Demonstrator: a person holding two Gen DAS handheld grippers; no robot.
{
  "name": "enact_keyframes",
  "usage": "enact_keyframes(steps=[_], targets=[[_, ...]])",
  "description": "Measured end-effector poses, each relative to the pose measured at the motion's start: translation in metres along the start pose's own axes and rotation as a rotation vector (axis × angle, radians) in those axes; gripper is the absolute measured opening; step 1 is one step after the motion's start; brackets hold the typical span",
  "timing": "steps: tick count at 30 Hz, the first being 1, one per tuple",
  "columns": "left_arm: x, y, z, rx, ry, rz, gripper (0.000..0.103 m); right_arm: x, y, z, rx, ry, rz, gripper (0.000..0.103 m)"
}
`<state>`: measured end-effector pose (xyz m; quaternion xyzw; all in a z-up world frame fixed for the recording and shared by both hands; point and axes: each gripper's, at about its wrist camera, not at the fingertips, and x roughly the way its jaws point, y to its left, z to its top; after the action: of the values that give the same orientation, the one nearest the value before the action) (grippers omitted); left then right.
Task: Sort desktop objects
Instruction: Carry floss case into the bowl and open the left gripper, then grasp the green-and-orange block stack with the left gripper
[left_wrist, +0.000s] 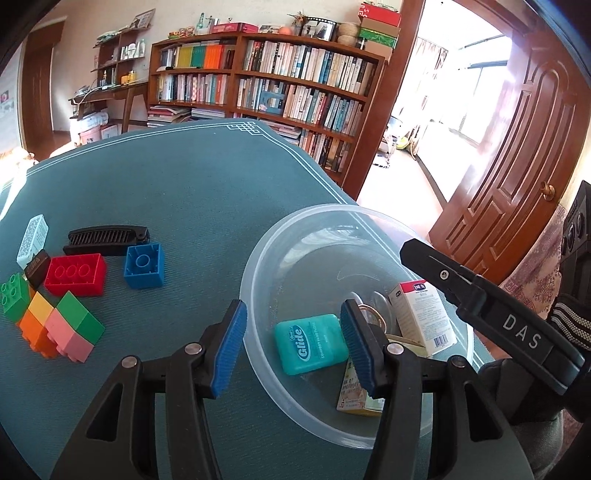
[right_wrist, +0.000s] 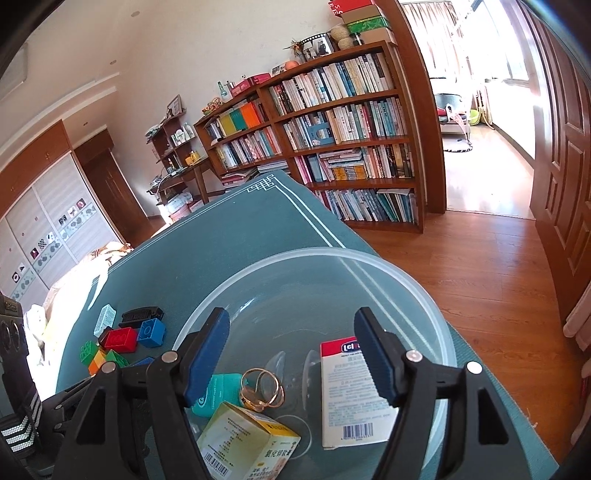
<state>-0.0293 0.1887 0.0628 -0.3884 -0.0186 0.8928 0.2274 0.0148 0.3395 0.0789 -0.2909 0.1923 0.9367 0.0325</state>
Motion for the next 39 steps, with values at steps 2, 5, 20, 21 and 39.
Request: enact_keyframes(steps=[2, 5, 20, 21, 39], targets=[[-0.002, 0.004, -0.001, -0.008, -0.005, 0.009, 0.056, 0.0, 0.002, -0.001, -0.004, 0.003, 0.002, 0.074], [-0.006, 0.009, -0.002, -0.006, -0.015, 0.046, 0.056, 0.0, 0.004, -0.002, -0.013, 0.006, 0.007, 0.074], [-0.034, 0.063, -0.011, -0.113, -0.05, 0.171, 0.056, 0.002, 0.048, -0.022, -0.133, 0.037, 0.08, 0.074], [-0.035, 0.066, -0.011, -0.12, -0.051, 0.179, 0.056, 0.001, 0.052, -0.023, -0.144, 0.033, 0.086, 0.074], [-0.058, 0.132, -0.013, -0.241, -0.08, 0.301, 0.056, 0.01, 0.109, -0.036, -0.25, 0.067, 0.176, 0.078]])
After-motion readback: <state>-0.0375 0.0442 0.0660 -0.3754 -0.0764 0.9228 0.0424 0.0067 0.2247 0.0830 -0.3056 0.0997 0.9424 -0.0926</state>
